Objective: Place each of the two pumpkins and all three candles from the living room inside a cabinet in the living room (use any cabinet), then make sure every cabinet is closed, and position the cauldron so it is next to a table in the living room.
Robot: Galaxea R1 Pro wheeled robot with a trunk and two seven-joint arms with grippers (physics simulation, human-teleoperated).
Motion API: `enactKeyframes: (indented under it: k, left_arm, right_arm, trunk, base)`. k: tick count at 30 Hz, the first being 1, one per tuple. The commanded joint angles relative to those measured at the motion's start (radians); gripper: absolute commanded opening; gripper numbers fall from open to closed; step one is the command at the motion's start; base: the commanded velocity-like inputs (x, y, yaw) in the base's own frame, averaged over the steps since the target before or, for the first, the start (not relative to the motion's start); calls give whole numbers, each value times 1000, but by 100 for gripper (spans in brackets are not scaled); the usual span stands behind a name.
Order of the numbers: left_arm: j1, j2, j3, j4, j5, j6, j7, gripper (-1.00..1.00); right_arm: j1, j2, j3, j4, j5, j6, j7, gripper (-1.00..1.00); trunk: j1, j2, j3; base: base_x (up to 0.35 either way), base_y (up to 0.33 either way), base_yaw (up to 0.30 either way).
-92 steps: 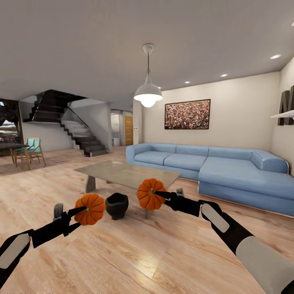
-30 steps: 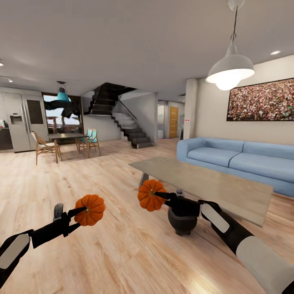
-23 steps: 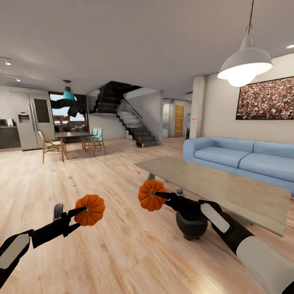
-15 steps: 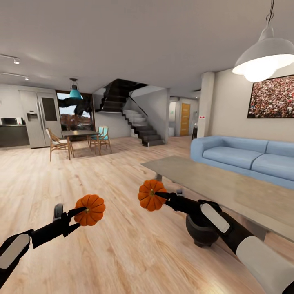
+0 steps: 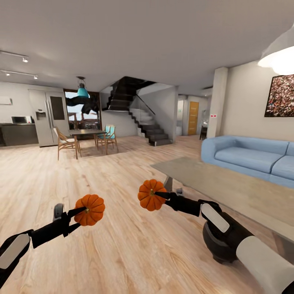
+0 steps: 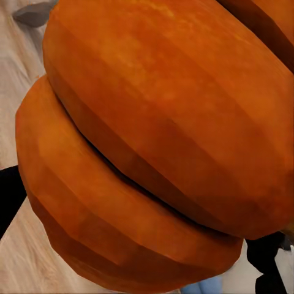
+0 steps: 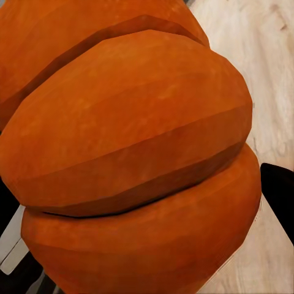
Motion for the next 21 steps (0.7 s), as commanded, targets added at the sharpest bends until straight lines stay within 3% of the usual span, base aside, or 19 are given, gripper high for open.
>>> enactKeyframes:
  k: [1, 21]
  left_arm:
    - [-1, 1, -2, 1, 17, 7, -2, -100]
    - [-1, 1, -2, 1, 14, 7, -1, -100]
  right_arm:
    - [-1, -1, 2, -1, -14, 4, -2, -100]
    - [-1, -2, 3, -1, -14, 5, -3, -100]
  trunk:
    - [0, -1, -1]
    - [0, -1, -2]
  base:
    - [304, 165, 214]
    - [303, 150, 273]
